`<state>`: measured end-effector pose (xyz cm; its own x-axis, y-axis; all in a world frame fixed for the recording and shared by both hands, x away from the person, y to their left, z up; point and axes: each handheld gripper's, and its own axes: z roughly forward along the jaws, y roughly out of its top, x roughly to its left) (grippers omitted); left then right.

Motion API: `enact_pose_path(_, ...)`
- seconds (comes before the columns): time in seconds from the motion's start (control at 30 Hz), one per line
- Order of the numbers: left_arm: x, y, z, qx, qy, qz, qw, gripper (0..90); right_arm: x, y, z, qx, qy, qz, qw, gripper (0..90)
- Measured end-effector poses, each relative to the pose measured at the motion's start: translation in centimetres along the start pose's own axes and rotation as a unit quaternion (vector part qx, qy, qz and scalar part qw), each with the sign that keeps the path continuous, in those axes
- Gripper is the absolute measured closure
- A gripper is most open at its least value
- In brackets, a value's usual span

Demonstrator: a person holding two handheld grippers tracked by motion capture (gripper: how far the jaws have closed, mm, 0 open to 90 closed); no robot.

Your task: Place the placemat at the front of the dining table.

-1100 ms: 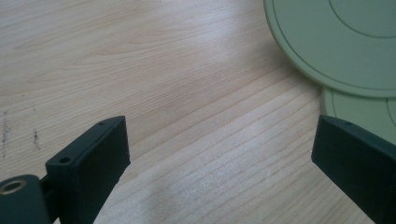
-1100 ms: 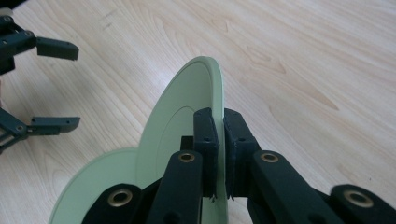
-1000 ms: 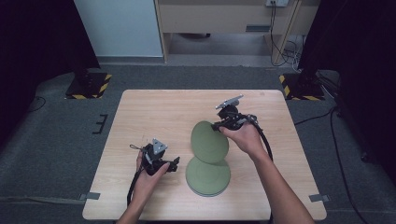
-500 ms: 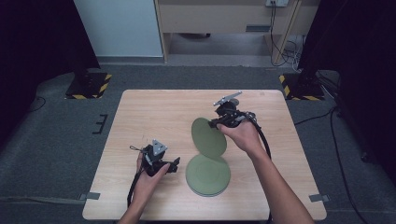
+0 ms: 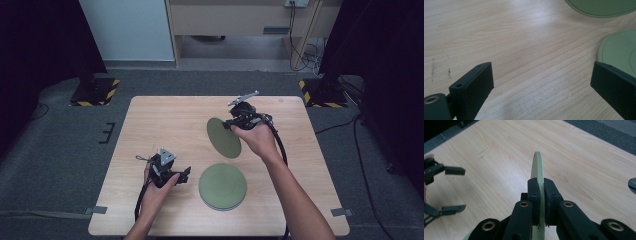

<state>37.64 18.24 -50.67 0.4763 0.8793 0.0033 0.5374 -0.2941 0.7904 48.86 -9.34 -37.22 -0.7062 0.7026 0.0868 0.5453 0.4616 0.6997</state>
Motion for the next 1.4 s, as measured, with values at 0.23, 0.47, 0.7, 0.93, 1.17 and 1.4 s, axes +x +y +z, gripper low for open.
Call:
enact_pose_path(0.23,0.4,-0.1,0.1,0.003,-0.004,-0.010,0.9999,4.0,-1.2,1.9,0.9,-0.003,-0.015,0.003,0.9999,85.8)
enact_pose_path(0.47,1.0,0.0,0.0,-0.001,0.014,-0.002,0.9999,4.2,-3.0,2.6,1.3,-0.028,-0.011,0.035,0.9989,85.8)
enact_pose_path(0.7,0.7,0.0,0.3,0.007,0.007,0.000,1.0000,3.8,-3.9,2.5,1.7,-0.031,-0.026,0.046,0.9981,85.8)
enact_pose_path(0.93,0.8,-0.1,0.7,0.016,-0.001,-0.001,0.9999,3.7,-4.7,2.4,2.1,-0.030,-0.033,0.055,0.9975,85.8)
enact_pose_path(1.17,1.4,-0.3,0.8,0.018,-0.004,-0.004,0.9998,3.2,-4.9,2.8,2.7,-0.031,-0.042,0.059,0.9969,85.8)
enact_pose_path(1.4,2.2,-0.5,0.7,0.023,0.000,-0.012,0.9997,3.1,-4.7,3.4,3.6,-0.039,-0.040,0.063,0.9964,85.8)
